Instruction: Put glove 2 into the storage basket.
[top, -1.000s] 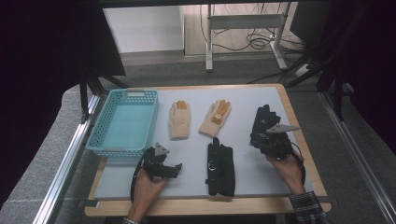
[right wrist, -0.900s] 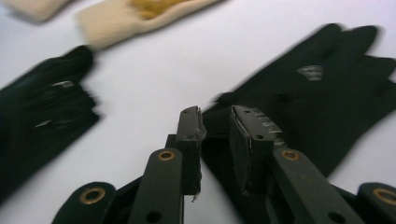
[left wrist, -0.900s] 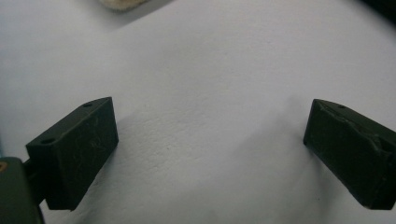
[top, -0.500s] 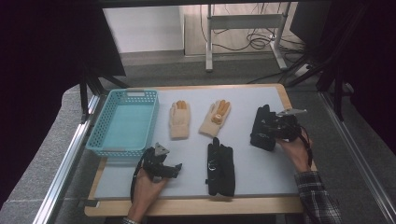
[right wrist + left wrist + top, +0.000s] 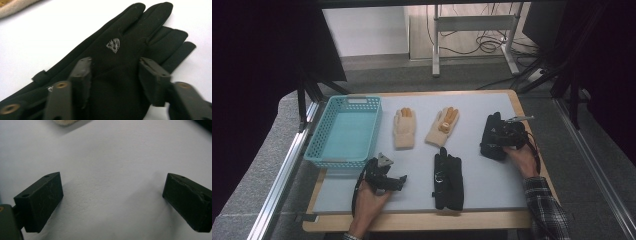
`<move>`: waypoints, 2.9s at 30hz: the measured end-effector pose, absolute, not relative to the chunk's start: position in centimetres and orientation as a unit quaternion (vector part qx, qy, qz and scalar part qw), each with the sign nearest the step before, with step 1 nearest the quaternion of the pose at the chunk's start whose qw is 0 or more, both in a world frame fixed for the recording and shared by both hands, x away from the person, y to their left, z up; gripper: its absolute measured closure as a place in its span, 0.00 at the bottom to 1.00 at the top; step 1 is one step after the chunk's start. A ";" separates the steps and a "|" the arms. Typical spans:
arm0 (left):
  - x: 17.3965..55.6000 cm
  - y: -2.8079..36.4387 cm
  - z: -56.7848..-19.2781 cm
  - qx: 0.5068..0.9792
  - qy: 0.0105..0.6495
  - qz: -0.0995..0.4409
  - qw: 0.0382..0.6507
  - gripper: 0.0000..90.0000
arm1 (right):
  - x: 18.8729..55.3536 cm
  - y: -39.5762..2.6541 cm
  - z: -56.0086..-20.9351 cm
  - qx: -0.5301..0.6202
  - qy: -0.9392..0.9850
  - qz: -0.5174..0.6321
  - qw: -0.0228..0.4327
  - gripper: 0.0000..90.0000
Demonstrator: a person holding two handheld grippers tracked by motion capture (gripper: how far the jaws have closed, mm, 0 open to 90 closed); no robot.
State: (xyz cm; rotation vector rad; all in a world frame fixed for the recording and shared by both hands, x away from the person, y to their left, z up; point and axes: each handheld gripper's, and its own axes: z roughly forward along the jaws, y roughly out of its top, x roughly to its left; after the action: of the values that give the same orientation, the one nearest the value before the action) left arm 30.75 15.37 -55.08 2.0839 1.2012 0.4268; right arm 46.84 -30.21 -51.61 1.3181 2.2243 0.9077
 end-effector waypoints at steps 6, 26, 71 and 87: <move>30.8 15.4 -55.1 0.802 0.462 0.164 0.342 0.04 | 46.7 -29.6 -51.2 0.485 0.795 0.324 0.167 0.82; 30.8 15.4 -55.1 0.802 0.462 0.164 0.342 0.04 | 41.7 -28.2 -45.7 0.452 0.777 0.410 0.156 0.84; 30.7 15.4 -55.1 0.803 0.460 0.165 0.340 0.04 | 36.6 -16.9 -49.0 0.382 0.820 0.416 0.096 0.60; 30.7 15.4 -55.1 0.803 0.460 0.165 0.340 0.04 | 37.8 -16.7 -48.7 0.381 0.824 0.404 0.112 0.90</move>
State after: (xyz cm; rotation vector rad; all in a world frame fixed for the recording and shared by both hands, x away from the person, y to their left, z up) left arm 30.75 15.41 -55.06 2.0912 1.1981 0.4291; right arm 37.80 -16.75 -48.74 1.1194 2.4188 1.1876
